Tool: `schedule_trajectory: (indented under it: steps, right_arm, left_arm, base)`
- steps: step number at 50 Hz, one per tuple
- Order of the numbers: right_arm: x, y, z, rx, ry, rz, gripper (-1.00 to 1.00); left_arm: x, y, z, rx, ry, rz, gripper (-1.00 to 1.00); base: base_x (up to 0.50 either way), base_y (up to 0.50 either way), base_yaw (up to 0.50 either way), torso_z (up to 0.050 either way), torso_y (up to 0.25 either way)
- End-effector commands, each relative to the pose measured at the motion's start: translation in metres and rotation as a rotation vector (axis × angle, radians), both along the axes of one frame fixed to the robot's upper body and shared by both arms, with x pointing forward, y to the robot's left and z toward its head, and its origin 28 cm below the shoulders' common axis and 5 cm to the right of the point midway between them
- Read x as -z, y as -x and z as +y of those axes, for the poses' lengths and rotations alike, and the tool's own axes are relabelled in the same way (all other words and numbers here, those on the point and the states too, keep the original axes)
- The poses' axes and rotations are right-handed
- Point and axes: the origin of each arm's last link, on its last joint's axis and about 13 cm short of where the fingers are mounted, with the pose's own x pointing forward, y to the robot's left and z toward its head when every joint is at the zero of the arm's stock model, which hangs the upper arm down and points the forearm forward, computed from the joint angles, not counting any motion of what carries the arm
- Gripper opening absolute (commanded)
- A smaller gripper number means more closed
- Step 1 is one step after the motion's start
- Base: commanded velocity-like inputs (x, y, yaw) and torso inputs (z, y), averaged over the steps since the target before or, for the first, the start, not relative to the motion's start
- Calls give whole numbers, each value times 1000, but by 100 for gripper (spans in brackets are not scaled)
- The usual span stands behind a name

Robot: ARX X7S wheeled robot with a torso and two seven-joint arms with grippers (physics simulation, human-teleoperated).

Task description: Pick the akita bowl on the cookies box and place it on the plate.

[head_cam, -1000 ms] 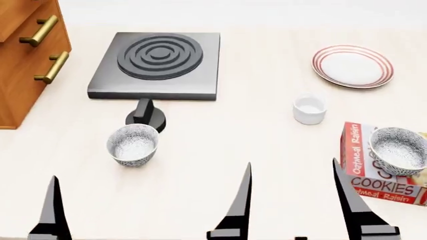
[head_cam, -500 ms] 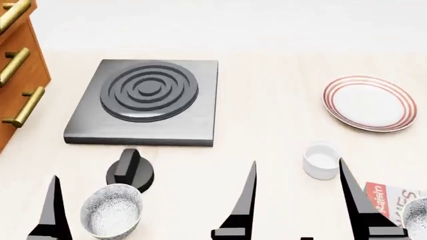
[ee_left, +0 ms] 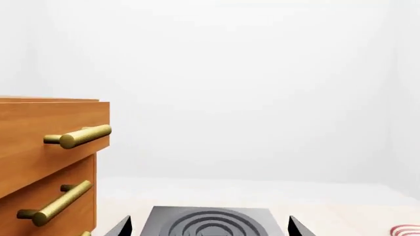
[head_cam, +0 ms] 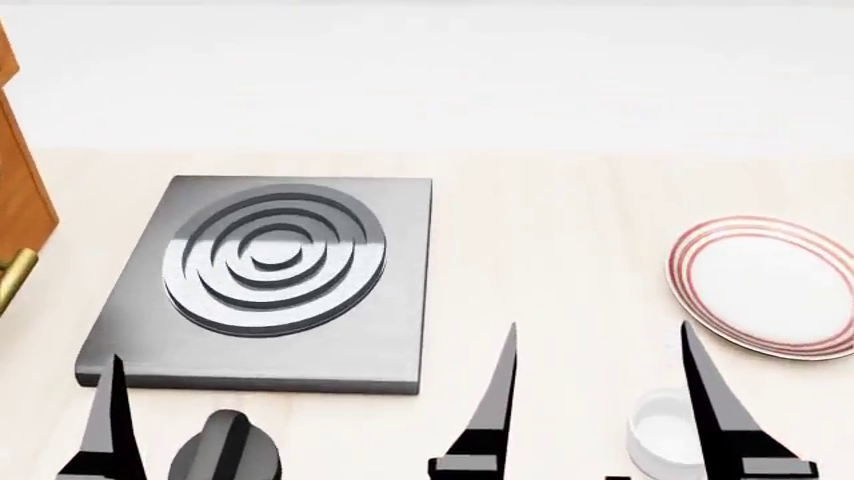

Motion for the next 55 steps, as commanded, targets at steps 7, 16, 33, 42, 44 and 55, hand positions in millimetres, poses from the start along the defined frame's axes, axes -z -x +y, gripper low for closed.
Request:
schedule_trajectory:
  steps: [7,16,33,42,44,55]
  right_arm:
    - [0,1,-4,-10,-71,-36,100]
    - [-1,1,-4,-14,-80,-38,100]
    - [-1,1,-4,-17,-84,-38,100]
    - [-2,1,-4,-17,-84,-37,100]
    - [-2,1,-4,-17,-83,-37,100]
    - [-1,0,-2,-31,-52,-21,100]
  left_arm:
    - [-5,2,2,-1,19,-23,100]
    - [-5,1,2,-2,19,-22,100]
    - [-4,0,2,-5,18,-17,100]
    - [-3,0,2,-3,20,-14,100]
    - [-3,0,2,-3,21,-14,100]
    - [-3,0,2,4,21,2,100]
  base:
    - [0,-211,0,0,0]
    - [0,-500,0,0,0]
    - [0,-500,0,0,0]
    - [0,-500,0,0,0]
    - [0,-500,0,0,0]
    - [0,-136,0,16,-1]
